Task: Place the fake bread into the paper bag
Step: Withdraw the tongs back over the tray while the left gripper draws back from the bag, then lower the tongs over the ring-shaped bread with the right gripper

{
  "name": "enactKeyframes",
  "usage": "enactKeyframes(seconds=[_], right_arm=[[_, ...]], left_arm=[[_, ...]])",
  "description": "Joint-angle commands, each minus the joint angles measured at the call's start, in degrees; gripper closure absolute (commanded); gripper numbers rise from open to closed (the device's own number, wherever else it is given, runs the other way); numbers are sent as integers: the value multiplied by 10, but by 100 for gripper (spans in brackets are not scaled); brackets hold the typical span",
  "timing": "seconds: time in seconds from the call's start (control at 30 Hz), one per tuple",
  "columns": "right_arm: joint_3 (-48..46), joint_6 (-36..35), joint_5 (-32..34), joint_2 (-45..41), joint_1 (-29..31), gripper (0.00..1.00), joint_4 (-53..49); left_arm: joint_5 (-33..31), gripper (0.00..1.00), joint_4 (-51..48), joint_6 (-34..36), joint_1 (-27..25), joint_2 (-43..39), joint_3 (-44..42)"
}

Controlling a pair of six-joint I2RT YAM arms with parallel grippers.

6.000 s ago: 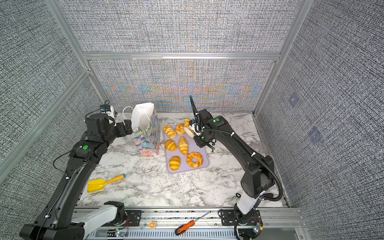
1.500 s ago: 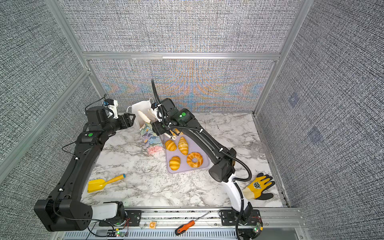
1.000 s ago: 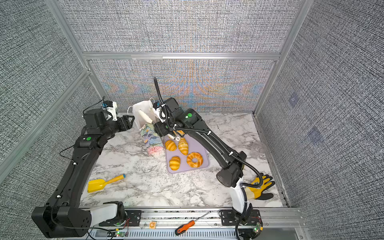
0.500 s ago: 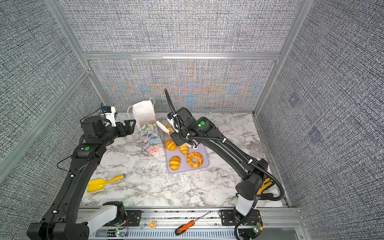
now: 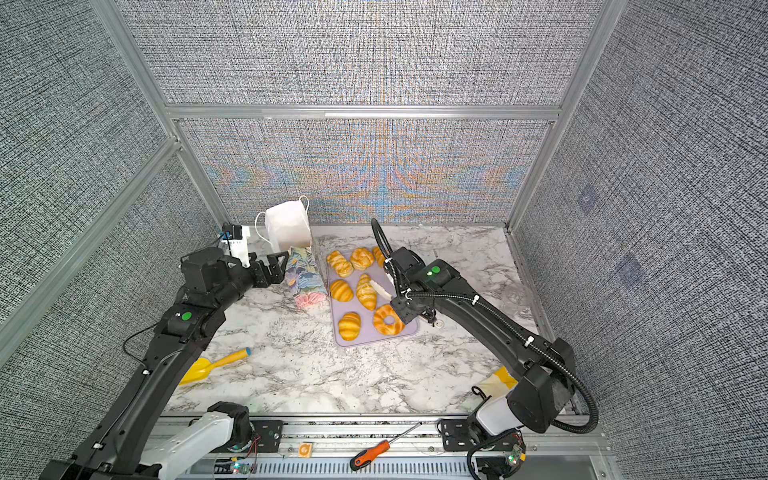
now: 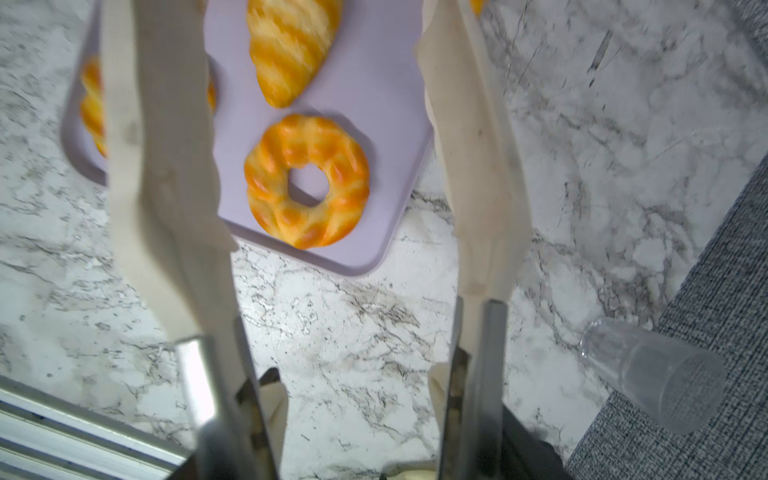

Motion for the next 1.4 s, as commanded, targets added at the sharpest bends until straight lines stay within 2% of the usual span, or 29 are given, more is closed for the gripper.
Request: enactKeyframes(seconds=[0.0, 0.4, 0.57, 0.8, 1.37], right_arm=[[-21, 15, -3, 12, -17, 34, -29], [-14, 2, 4, 91, -22, 34, -101], [19, -1, 28, 147, -19, 34, -123], [44, -18, 36, 178, -18, 35, -133], [91, -43, 74, 248, -2, 41, -172]], left_arm=[[-34, 1, 27, 10, -16, -17, -18], [-55, 1, 26, 26, -70, -57, -68], [-78, 1, 23, 43, -104, -62, -73], [-110, 1, 19, 56, -140, -69, -86], [-133, 1, 14, 65, -159, -71, -90]])
